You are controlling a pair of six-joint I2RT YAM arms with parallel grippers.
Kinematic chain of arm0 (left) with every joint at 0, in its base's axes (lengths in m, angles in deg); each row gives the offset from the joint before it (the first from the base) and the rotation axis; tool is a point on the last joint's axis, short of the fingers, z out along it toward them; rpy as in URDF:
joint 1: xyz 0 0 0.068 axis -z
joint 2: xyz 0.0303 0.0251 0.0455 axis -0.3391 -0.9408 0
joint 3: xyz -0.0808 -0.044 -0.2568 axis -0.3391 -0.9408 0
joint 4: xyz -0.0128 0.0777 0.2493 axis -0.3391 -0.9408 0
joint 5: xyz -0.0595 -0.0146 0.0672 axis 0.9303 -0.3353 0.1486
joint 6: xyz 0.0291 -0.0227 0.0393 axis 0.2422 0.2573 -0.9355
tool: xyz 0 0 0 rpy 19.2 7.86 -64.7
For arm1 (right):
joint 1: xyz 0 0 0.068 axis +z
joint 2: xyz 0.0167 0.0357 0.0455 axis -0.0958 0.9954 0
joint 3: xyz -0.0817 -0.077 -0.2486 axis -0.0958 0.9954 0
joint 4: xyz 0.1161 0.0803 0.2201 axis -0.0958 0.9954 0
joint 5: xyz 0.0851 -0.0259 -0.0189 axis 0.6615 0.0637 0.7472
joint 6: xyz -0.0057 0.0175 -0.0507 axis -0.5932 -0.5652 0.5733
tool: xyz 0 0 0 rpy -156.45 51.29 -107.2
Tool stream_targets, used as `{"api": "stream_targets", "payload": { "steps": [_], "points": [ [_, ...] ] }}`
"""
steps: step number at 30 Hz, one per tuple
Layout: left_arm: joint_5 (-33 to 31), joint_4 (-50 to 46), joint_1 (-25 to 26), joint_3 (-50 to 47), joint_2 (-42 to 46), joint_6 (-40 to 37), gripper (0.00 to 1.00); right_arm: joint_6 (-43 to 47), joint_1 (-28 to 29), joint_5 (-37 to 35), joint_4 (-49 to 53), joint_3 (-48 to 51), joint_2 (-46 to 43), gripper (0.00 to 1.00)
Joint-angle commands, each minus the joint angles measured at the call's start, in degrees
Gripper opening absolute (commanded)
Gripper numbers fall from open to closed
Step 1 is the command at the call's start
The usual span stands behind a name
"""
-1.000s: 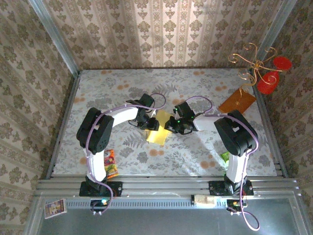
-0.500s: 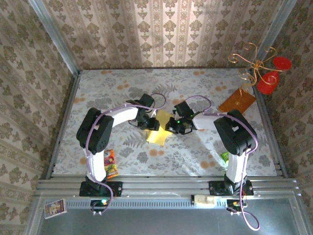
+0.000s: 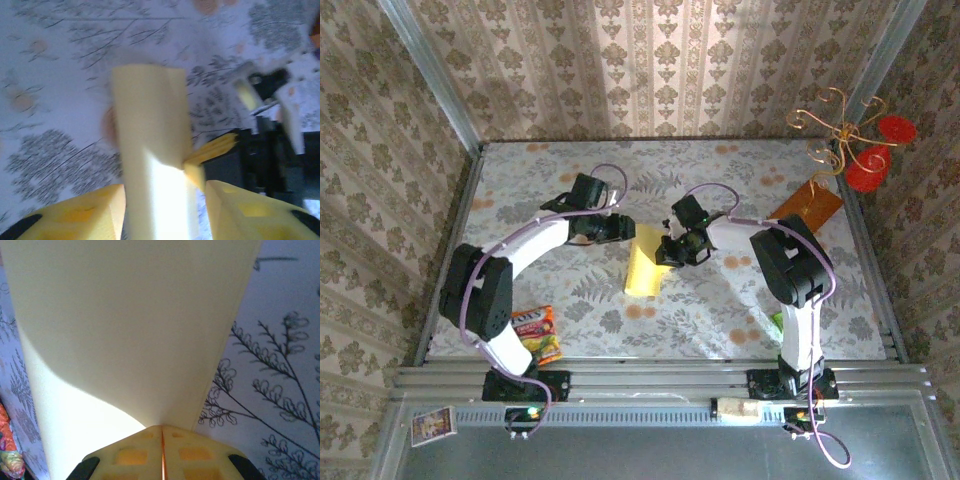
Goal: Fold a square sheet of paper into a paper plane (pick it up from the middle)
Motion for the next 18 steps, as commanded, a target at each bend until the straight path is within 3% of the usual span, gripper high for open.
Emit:
{"api": "stream_targets", "payload": {
  "steps": [1, 8, 18],
  "points": [
    [6.1, 3.3, 2.3, -0.6, -4.0, 4.8, 0.34, 5.5, -0.6, -4.7, 9.0, 1.3, 5.5, 0.10],
    [8.5, 0.4, 4.1, 2.8, -11.0, 5.7, 0.06, 4.2, -0.6, -4.7, 8.4, 2.4, 5.9, 0.10],
    [8.9, -0.2, 2.1, 1.8, -14.5, 4.0, 0.00, 2.8, -0.6, -7.2, 10.5, 2.6, 6.9, 0.10]
  ]
}}
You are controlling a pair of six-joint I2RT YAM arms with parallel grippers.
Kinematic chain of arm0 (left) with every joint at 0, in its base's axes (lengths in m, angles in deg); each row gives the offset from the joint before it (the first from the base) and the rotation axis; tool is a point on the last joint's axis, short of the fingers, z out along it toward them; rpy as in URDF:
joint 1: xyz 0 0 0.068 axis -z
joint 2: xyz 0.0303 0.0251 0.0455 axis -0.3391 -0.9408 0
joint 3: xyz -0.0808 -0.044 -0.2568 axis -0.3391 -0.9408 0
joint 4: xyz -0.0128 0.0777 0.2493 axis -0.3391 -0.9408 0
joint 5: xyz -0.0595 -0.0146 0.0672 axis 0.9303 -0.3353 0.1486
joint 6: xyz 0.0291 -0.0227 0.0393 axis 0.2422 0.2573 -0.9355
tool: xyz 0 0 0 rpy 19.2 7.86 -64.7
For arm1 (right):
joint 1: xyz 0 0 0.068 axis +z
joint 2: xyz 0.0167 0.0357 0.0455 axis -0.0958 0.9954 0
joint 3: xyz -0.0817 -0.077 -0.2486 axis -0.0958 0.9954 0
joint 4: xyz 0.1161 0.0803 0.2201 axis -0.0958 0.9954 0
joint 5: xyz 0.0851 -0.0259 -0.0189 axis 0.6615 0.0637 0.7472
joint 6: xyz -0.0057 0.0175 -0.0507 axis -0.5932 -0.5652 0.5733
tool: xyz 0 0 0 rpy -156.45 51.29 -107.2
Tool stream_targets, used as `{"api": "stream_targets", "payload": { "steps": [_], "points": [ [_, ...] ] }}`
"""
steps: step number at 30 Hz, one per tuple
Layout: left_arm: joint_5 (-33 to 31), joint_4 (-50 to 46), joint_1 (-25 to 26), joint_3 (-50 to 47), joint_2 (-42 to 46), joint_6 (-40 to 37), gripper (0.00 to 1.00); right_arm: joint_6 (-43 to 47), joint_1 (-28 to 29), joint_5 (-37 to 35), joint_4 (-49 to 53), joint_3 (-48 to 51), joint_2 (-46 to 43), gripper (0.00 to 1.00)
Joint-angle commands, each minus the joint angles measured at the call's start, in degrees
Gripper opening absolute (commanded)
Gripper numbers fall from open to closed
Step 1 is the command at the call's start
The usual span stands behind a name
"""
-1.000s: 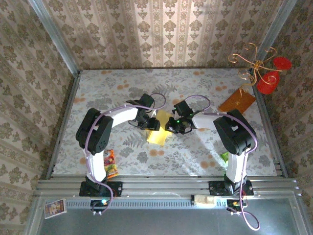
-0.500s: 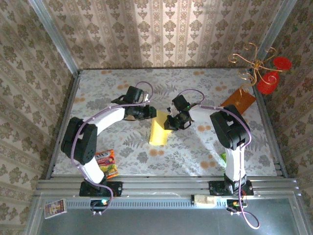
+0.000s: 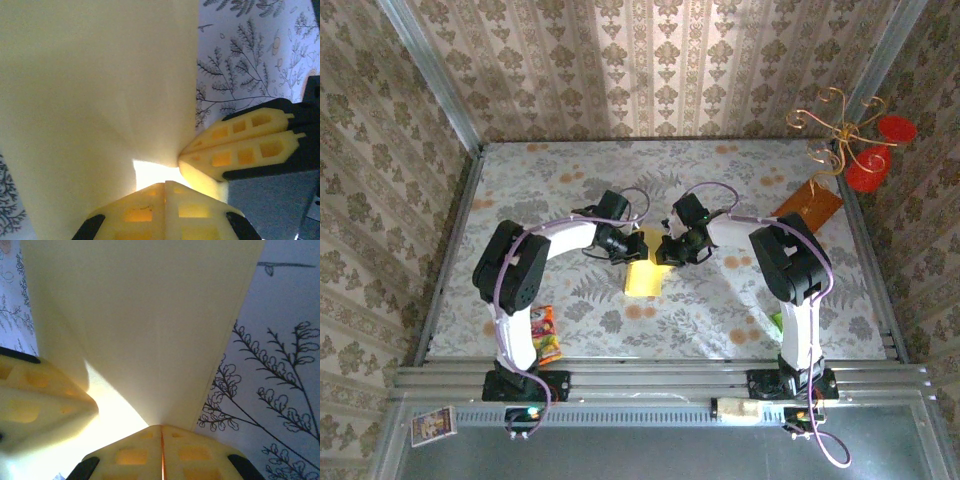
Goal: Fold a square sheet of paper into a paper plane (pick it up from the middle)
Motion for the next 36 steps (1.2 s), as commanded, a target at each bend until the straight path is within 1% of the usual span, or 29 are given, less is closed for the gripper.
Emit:
{"api": "stream_targets", "payload": {
  "steps": [1, 5, 9, 10, 14, 16, 19, 21, 23, 26, 28, 31, 33, 36],
  "points": [
    [1.4, -1.3, -2.2, 0.2, -1.4, -1.5, 0.00, -0.1, -0.2, -9.7, 9.5, 3.5, 5.9, 0.10],
    [2.8, -0.6, -4.4, -2.3, -2.4, -3.7, 0.00, -0.2, -0.3, -12.0, 11.4, 3.5, 6.4, 0.09],
    [2.8, -1.5, -6.2, -4.5, -2.2, -6.8, 0.00, -0.6, -0.3, -14.0, 12.5, 3.9, 6.6, 0.08],
    [2.4, -1.9, -8.5, -5.0, -1.8, -7.4, 0.00, -0.6, -0.3, -14.5, 12.8, 3.9, 6.7, 0.08],
    [0.7, -2.3, -12.9, -8.0, 2.7, -8.8, 0.00, -1.1, -0.3, -15.4, 12.8, 4.5, 6.6, 0.08],
    [0.8, -1.7, -14.4, -9.1, 5.2, -8.8, 0.00, -1.2, -0.3, -15.3, 12.8, 4.7, 6.6, 0.08],
    [2.9, 0.6, -13.6, -9.3, 8.5, -7.4, 0.00, -1.1, -0.3, -14.7, 12.6, 4.6, 6.7, 0.07],
    [5.6, 6.4, -11.3, -10.0, 9.5, -3.7, 0.00, -1.1, -0.3, -14.0, 12.2, 4.9, 6.3, 0.07],
    [9.0, 13.2, -7.8, -9.8, 8.3, -0.2, 0.00, -1.0, -0.3, -13.5, 12.0, 5.0, 6.5, 0.07],
    [9.5, 17.2, -3.9, -7.0, 3.8, 3.0, 0.00, -1.2, -0.3, -12.4, 11.4, 4.8, 7.2, 0.07],
    [9.3, 18.6, -3.5, -5.6, 0.8, 4.9, 0.00, -1.4, -0.3, -12.7, 11.3, 4.8, 7.6, 0.07],
    [11.4, 22.7, -3.9, -5.5, -2.8, 7.3, 0.00, -1.3, -0.4, -13.1, 11.3, 4.9, 7.7, 0.07],
    [12.2, 24.1, -4.7, -6.0, -4.3, 7.8, 0.00, -1.3, -0.4, -13.2, 11.3, 5.0, 7.9, 0.07],
    [11.3, 24.1, -7.0, -8.3, -4.4, 7.0, 0.00, -1.3, -0.4, -13.3, 11.3, 5.1, 7.8, 0.07]
  ]
}}
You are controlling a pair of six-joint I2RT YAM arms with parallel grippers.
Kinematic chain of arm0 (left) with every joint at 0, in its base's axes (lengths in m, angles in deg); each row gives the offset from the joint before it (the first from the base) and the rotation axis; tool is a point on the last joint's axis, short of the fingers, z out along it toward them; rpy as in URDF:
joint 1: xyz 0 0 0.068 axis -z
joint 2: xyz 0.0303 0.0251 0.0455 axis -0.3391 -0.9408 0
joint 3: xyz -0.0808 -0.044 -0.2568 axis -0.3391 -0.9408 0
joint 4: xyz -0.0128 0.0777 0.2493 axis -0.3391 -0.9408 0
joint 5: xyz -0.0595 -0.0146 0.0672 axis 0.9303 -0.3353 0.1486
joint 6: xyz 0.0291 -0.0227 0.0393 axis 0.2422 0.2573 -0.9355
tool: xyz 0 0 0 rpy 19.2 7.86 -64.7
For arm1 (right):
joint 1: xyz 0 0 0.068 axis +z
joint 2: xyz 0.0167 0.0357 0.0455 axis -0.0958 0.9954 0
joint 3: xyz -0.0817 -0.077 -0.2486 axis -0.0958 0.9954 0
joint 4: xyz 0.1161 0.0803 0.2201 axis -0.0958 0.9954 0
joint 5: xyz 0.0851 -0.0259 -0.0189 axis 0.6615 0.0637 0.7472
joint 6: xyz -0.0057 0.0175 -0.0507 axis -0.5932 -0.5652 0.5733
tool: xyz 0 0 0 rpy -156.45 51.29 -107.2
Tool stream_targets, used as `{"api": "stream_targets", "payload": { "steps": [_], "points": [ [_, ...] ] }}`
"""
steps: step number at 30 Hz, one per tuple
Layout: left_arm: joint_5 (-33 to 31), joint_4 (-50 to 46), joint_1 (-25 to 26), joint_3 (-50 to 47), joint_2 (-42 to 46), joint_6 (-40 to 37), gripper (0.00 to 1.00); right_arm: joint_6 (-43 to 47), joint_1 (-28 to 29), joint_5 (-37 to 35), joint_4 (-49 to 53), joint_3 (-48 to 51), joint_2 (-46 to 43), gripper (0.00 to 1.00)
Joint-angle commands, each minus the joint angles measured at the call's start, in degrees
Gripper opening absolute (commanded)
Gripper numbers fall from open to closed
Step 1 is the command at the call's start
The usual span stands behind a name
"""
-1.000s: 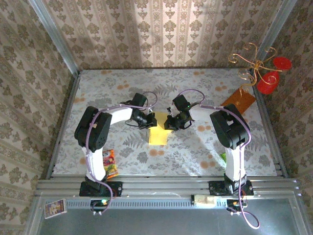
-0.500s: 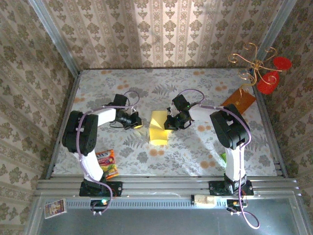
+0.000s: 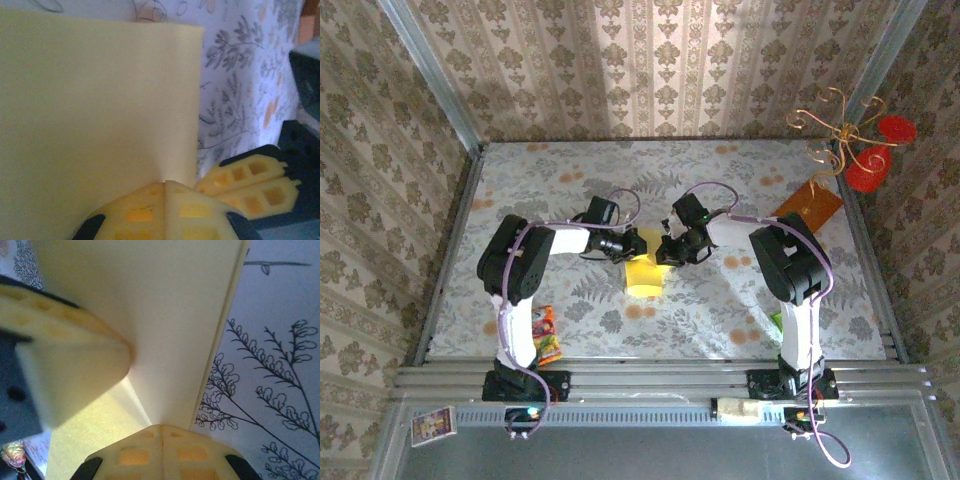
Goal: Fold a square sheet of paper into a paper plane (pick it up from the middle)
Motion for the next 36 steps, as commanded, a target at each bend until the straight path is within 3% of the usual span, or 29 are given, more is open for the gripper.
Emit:
{"api": "stream_targets", "payload": {
  "steps": [1, 9, 15, 18, 28, 36],
  "points": [
    [-0.2, 1.6, -3.7, -2.5, 0.6, 0.5, 0.00, -0.7, -0.3, -12.9, 10.7, 5.0, 7.6, 0.07],
    [-5.0, -9.8, -11.1, -3.4, 4.8, -8.2, 0.00, -0.3, -0.3, -13.7, 11.3, 4.6, 8.0, 0.07],
    [-2.6, -8.5, -5.2, 0.3, 10.9, -5.1, 0.00, -0.4, -0.3, -14.0, 11.6, 4.6, 8.0, 0.07],
    [-3.9, -7.2, -2.0, 2.6, 9.3, -3.3, 0.00, -0.7, -0.3, -14.0, 11.5, 4.9, 8.2, 0.07],
    [-4.9, -10.2, -2.0, 8.2, -1.2, -2.2, 0.00, -0.6, -0.3, -14.6, 11.6, 5.1, 8.3, 0.07],
    [-6.1, -13.2, -10.0, 7.1, -3.4, -5.2, 0.00, -0.9, -0.3, -14.4, 10.9, 5.1, 8.2, 0.07]
  ]
}}
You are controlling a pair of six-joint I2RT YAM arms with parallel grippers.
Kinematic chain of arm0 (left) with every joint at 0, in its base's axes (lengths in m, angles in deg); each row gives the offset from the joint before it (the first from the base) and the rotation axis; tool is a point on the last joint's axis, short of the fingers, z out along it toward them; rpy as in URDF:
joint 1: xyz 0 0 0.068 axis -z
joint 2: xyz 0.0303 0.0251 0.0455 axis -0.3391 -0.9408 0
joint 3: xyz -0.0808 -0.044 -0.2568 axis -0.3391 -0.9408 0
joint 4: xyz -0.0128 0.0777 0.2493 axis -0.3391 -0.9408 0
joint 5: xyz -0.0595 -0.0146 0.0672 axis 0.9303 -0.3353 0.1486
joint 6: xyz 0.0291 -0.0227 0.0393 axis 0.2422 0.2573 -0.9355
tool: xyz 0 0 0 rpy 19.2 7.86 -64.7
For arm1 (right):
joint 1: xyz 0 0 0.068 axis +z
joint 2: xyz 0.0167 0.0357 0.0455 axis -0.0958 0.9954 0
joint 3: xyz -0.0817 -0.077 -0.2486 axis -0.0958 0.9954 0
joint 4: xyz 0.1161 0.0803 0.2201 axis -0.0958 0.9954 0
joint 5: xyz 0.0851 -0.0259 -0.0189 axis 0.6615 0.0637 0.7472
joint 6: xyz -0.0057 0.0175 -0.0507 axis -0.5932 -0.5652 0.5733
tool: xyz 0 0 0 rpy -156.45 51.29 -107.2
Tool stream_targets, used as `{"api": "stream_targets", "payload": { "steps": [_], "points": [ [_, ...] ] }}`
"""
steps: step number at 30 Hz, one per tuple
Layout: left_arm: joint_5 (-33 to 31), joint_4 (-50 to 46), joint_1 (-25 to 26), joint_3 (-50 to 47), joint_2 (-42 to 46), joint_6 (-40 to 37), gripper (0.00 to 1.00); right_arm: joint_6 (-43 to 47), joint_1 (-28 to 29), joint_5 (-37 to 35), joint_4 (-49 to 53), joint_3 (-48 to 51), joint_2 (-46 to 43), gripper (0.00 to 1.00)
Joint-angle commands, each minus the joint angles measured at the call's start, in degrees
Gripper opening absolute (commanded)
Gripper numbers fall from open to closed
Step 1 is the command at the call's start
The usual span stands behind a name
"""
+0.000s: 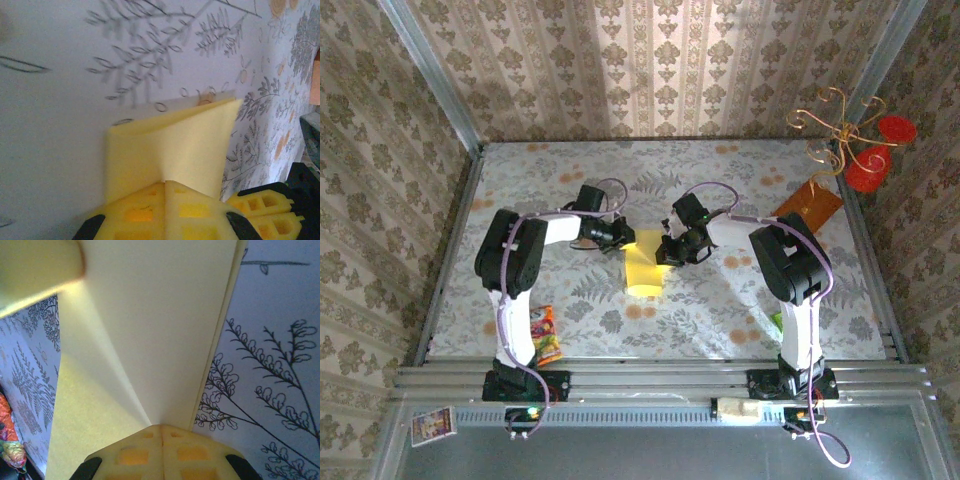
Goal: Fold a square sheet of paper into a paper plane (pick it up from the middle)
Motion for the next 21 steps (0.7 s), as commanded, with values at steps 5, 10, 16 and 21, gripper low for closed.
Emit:
{"api": "stream_targets", "payload": {
  "steps": [5, 10, 16, 21],
  "points": [
    [-2.3, -6.4, -7.3, 2.2, 0.9, -3.9, 0.00, -1.0, -0.2, -14.4, 10.6, 5.2, 7.9, 0.08],
    [-0.6, -3.3, -3.1, 2.8, 6.4, -1.3, 0.00, -1.0, -0.2, -14.5, 10.6, 5.1, 8.1, 0.08],
    [-2.3, -1.8, 2.4, 6.2, 2.2, 2.3, 0.00, -1.2, -0.1, -14.3, 10.3, 4.9, 8.9, 0.07],
    [-5.3, -2.5, 2.1, 8.1, -2.2, 2.7, 0.00, -1.2, 0.0, -14.5, 10.1, 5.0, 8.6, 0.08]
  ]
}}
